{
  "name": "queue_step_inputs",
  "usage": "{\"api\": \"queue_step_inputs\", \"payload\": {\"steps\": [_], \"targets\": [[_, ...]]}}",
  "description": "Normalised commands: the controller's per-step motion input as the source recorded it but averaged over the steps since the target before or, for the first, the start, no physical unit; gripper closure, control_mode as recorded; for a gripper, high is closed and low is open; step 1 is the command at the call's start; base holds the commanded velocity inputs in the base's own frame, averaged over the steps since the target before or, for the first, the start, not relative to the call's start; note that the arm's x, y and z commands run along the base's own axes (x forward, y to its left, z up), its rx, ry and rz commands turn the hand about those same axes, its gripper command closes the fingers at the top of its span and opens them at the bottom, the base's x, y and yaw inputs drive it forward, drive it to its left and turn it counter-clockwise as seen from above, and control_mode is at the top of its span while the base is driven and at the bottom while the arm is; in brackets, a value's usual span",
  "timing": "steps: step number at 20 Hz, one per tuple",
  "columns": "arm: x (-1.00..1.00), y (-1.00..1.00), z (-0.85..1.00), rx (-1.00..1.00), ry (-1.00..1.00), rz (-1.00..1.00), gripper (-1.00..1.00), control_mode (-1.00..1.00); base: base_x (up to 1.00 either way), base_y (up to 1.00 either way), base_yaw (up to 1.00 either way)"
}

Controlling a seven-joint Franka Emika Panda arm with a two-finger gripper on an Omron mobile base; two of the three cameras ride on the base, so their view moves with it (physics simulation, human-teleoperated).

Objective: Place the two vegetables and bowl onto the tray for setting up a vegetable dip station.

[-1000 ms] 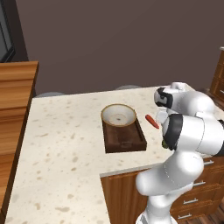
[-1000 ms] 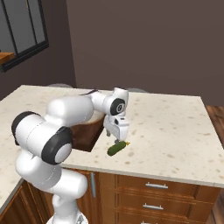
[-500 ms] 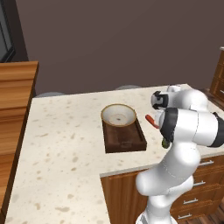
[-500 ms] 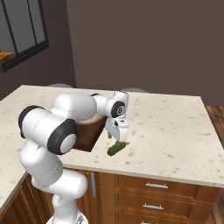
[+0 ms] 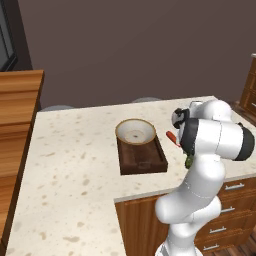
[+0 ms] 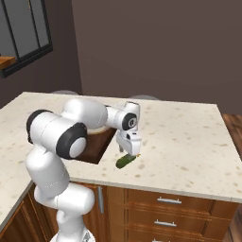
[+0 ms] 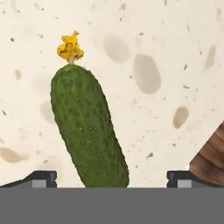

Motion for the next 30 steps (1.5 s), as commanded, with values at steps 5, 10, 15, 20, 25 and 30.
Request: {"api": "queue_step_inputs", "payload": {"steps": [5, 10, 15, 20, 25, 30], "targets": [[0.02, -0.01, -0.23, 0.00, 0.08, 0.00, -1.00, -1.00, 0.00, 0.00, 0.00], [0.10, 0.00, -0.27, 0.00, 0.09, 0.01, -1.00, -1.00, 0.00, 0.00, 0.00], [0.14, -0.01, -0.21, 0.00, 0.01, 0.03, -1.00, -1.00, 0.00, 0.00, 0.00], [0.06, -0.03, -0.20, 0.02, 0.00, 0.05, 1.00, -1.00, 0.00, 0.00, 0.00], [-0.01, -0.02, -0.23, 0.07, 0.00, 0.01, 1.00, -1.00, 0.00, 0.00, 0.00], [-0.07, -0.09, -0.23, 0.07, 0.00, 0.00, 1.00, -1.00, 0.00, 0.00, 0.00]]}}
